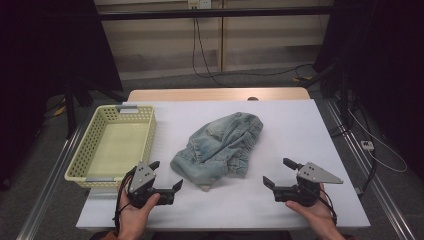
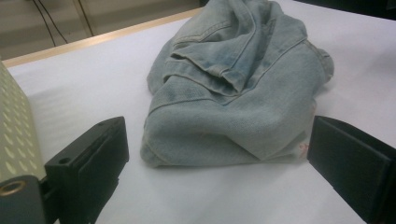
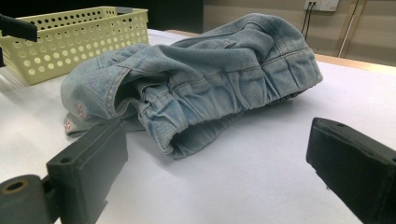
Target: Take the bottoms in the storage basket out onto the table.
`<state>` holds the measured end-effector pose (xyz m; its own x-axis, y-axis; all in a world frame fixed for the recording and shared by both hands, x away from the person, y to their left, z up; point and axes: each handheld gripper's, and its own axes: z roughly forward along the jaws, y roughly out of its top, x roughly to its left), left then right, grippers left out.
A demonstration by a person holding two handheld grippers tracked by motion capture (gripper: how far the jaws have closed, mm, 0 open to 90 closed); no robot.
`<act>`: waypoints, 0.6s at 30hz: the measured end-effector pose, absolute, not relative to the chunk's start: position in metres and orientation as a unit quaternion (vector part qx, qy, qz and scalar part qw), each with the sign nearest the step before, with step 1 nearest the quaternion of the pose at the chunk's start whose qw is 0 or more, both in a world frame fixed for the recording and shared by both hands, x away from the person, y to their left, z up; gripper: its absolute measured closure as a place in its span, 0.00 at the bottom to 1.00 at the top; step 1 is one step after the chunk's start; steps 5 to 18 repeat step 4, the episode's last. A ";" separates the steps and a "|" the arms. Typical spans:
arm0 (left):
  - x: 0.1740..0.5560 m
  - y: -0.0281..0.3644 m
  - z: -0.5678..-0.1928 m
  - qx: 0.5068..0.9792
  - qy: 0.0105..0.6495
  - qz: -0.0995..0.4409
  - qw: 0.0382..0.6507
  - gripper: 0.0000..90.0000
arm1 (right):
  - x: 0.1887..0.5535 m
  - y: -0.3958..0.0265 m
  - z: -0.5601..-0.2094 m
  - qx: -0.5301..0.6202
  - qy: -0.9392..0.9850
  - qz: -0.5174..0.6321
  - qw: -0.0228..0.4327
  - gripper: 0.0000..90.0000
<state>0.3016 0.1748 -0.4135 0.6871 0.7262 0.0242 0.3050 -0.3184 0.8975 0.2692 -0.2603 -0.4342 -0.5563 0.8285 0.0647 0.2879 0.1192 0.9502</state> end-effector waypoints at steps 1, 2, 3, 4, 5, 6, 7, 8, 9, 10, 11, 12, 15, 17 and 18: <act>0.302 0.175 -0.414 0.782 0.330 0.219 0.482 0.06 | 0.269 -0.260 -0.434 0.397 0.703 0.533 0.254 0.06; 0.302 0.175 -0.414 0.783 0.329 0.218 0.482 0.06 | 0.269 -0.260 -0.434 0.397 0.703 0.533 0.254 0.06; 0.302 0.175 -0.414 0.783 0.330 0.217 0.481 0.06 | 0.270 -0.260 -0.434 0.397 0.703 0.533 0.254 0.06; 0.303 0.175 -0.415 0.784 0.330 0.215 0.479 0.06 | 0.270 -0.260 -0.434 0.397 0.703 0.533 0.254 0.06; 0.303 0.175 -0.415 0.784 0.330 0.215 0.479 0.06 | 0.270 -0.260 -0.434 0.397 0.703 0.533 0.254 0.06; 0.303 0.175 -0.415 0.784 0.330 0.215 0.479 0.06 | 0.270 -0.260 -0.434 0.397 0.703 0.533 0.254 0.06; 0.303 0.175 -0.415 0.784 0.330 0.215 0.479 0.06 | 0.270 -0.260 -0.434 0.397 0.703 0.533 0.254 0.06; 0.303 0.175 -0.415 0.784 0.330 0.215 0.479 0.06 | 0.270 -0.260 -0.434 0.397 0.703 0.533 0.254 0.06; 0.303 0.175 -0.415 0.784 0.330 0.215 0.479 0.06 | 0.270 -0.260 -0.434 0.397 0.703 0.533 0.254 0.06; 0.303 0.175 -0.415 0.784 0.330 0.215 0.479 0.06 | 0.270 -0.260 -0.434 0.397 0.703 0.533 0.254 0.06; 0.303 0.175 -0.415 0.784 0.330 0.215 0.479 0.06 | 0.270 -0.260 -0.434 0.397 0.703 0.533 0.254 0.06; 0.303 0.175 -0.415 0.784 0.330 0.215 0.479 0.06 | 0.270 -0.260 -0.434 0.397 0.703 0.533 0.254 0.06; 0.303 0.175 -0.415 0.784 0.330 0.215 0.479 0.06 | 0.270 -0.260 -0.434 0.397 0.703 0.533 0.254 0.06; 0.303 0.175 -0.415 0.784 0.330 0.215 0.479 0.06 | 0.270 -0.260 -0.434 0.397 0.703 0.533 0.254 0.06; 0.303 0.175 -0.415 0.784 0.330 0.215 0.479 0.06 | 0.270 -0.260 -0.434 0.397 0.703 0.533 0.254 0.06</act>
